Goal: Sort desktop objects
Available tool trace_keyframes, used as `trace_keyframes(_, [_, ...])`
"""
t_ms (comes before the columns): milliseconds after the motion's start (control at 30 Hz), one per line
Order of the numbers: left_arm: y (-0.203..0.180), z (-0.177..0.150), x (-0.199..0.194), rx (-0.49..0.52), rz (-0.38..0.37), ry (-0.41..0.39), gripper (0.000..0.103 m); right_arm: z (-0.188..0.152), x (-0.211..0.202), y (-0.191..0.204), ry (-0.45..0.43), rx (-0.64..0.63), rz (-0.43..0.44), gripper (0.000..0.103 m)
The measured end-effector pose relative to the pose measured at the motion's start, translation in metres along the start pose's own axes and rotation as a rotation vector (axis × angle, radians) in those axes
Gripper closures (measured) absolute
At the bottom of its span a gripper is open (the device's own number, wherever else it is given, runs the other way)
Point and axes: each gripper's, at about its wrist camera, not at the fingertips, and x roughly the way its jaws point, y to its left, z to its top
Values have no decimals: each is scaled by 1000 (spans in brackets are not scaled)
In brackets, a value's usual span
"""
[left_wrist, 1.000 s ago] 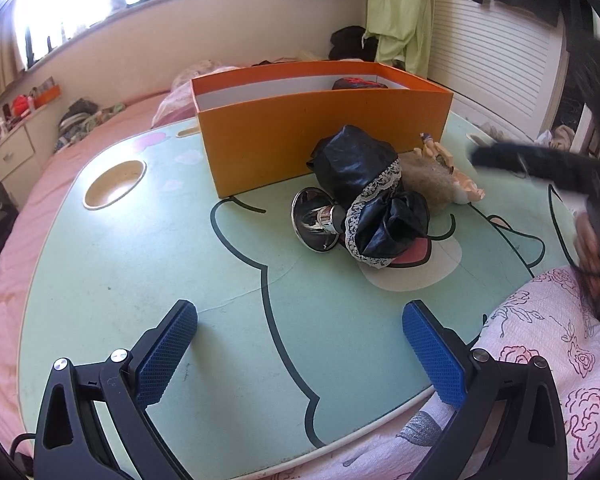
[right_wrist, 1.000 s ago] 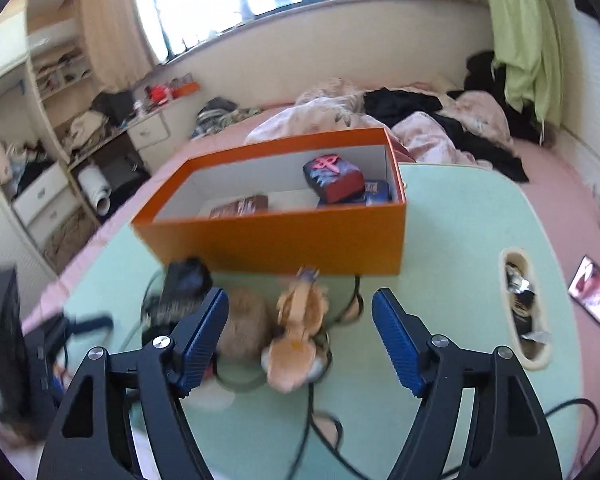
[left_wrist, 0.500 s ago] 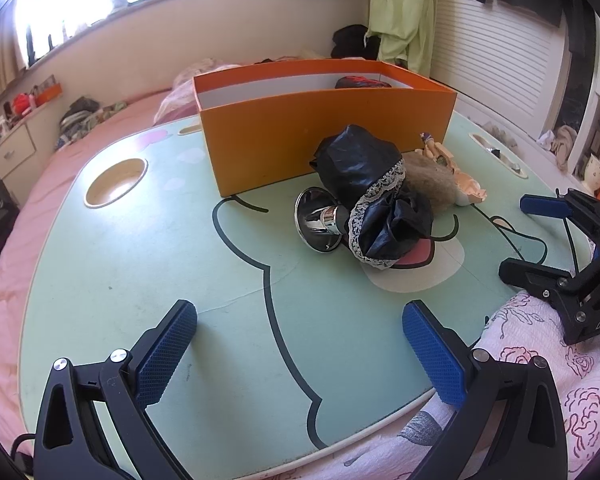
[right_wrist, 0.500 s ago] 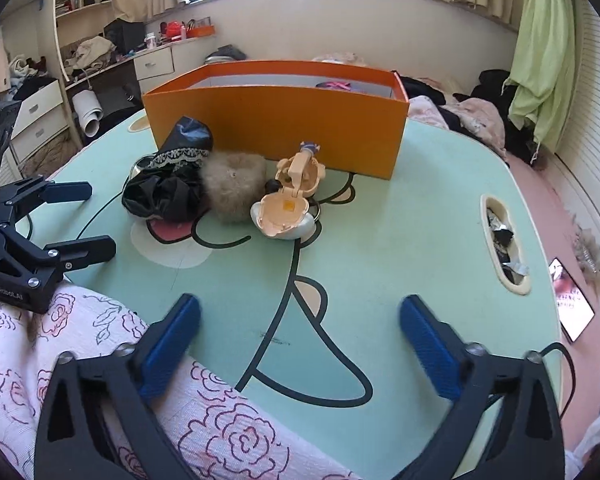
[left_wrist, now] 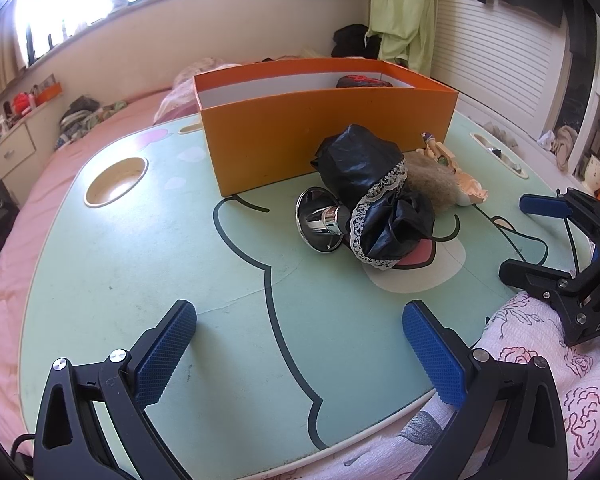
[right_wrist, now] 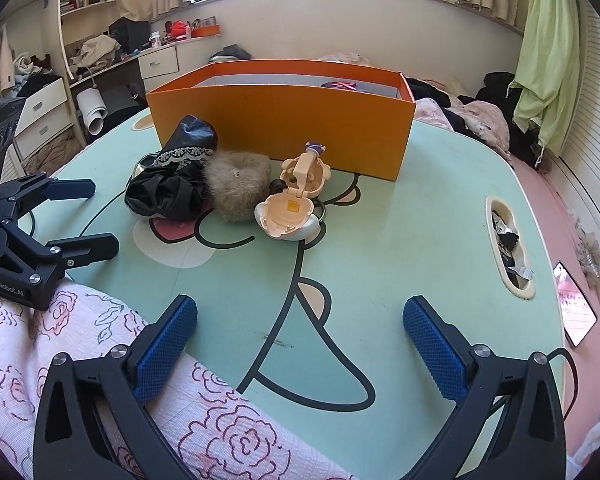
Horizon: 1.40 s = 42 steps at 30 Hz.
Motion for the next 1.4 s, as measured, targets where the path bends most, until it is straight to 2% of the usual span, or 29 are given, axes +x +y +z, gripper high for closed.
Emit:
trace_keyframes(533, [5,-1,1,-3,0,-2,0,0,0,1,-3,0,0,0])
trace_keyframes(700, [9,2,-5,-34,-12,-30,2,0,-2,2,-8,3,8,0])
trace_keyframes(767, [12,4,-9,-48,-8,-50,11,-1,-3,3,-11,4,12,0])
trace_keyframes(833, [12,6,-16,-47,-3,-68,29,0,-4,4,-14,3,13,0])
trace_keyframes(867, [10,10,-20,-33,-8,-70,34,0,-4,5,-15,3,13,0])
trace_keyframes(900, [8,16,-22,-23,-12,-68,47,0,-5,6,-16,2,14,0])
trace_keyframes(933, [7,24,-26,-19,-23,-67,55,0,-5,6,-18,2,15,0])
trace_keyframes(1033, [-2,67,-36,7,-61,-54,58,-1,-5,6,-20,2,14,0])
trace_keyframes(1100, [-12,107,-37,69,-38,-45,58,-1,-4,4,-21,1,15,0])
trace_keyframes(1167, [-16,149,-22,93,-40,7,56,-1,-4,2,-23,0,15,0])
trace_keyframes(1200, [-15,164,-10,75,-52,55,47,-1,-4,2,-23,0,15,0])
trace_keyframes(1233, [-12,178,4,32,-61,112,39,0,-4,2,-24,-1,15,0])
trace_keyframes(1267, [-6,190,20,-35,-60,173,38,-1,-4,2,-26,-1,15,0])
trace_keyframes(1367, [5,208,68,-193,-6,351,37,-1,-5,2,-29,-2,15,0])
trace_keyframes(1400, [4,207,77,-212,7,377,37,-1,-5,1,-30,-3,15,0])
